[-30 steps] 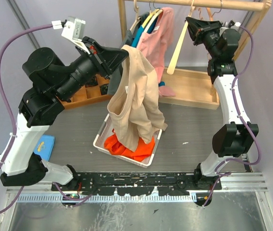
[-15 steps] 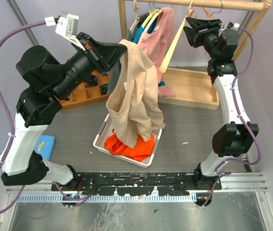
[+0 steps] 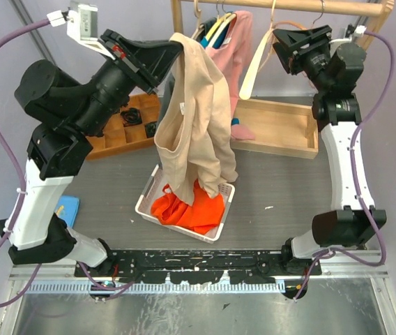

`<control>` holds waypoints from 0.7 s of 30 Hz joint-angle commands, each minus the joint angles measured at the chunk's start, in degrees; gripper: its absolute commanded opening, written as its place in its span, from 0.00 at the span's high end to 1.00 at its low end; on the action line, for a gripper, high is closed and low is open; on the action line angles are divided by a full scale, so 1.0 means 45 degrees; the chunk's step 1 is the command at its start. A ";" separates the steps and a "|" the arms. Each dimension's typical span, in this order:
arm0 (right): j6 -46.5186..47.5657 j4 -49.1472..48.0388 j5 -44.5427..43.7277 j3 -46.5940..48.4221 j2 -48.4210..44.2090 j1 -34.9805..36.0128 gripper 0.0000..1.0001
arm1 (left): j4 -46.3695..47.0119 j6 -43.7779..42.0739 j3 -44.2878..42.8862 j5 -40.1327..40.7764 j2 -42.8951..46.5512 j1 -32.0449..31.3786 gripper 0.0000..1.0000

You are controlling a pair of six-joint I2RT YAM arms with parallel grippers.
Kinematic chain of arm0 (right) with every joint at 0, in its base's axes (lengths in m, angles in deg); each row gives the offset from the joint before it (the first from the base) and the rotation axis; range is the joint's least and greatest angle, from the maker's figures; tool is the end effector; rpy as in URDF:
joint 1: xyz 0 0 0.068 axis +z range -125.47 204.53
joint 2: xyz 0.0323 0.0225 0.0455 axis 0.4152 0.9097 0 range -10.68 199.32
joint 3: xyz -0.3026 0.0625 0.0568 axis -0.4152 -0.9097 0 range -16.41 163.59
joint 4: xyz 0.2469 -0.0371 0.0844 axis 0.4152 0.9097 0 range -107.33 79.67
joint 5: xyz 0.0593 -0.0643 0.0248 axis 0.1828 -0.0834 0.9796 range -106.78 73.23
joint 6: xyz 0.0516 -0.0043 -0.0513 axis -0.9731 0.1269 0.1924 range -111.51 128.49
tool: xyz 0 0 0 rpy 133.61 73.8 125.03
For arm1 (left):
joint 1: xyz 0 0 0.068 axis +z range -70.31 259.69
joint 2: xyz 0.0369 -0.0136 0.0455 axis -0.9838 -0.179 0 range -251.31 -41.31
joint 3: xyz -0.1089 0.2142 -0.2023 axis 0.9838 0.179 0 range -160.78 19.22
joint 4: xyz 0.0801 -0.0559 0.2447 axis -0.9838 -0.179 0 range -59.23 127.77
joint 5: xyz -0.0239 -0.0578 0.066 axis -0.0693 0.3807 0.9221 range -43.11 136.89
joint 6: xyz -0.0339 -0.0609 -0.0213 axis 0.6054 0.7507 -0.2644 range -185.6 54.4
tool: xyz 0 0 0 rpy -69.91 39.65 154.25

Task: Remove the t-shirt from the hanger
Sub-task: Place the hanger on the clothesline.

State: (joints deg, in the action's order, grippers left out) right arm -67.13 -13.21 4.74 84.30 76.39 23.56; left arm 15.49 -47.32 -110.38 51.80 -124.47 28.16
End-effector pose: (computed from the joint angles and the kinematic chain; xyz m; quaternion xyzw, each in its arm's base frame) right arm 0.3594 0.0161 0.5579 0.2814 0.5863 0.5506 0.5233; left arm 0.1490 -0.1792 0.6933 0.1209 0.5305 -0.4609 0.7011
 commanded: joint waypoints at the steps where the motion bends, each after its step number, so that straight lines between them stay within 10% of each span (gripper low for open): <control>1: 0.2247 0.0566 0.0091 0.0646 -0.1337 -0.0057 0.47 | 0.2481 -0.0190 -0.1050 0.0190 0.0163 -0.0046 1.00; 21: 0.4935 0.2465 -0.0016 0.0135 -0.3651 -0.0058 0.46 | 0.1900 0.0473 0.1792 0.0248 0.2177 -0.0047 1.00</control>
State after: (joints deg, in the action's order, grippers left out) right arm -48.77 -1.27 4.87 84.80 63.21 23.54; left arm 23.77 -45.94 -107.76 51.97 -118.24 28.16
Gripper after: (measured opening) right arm 0.538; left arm 0.008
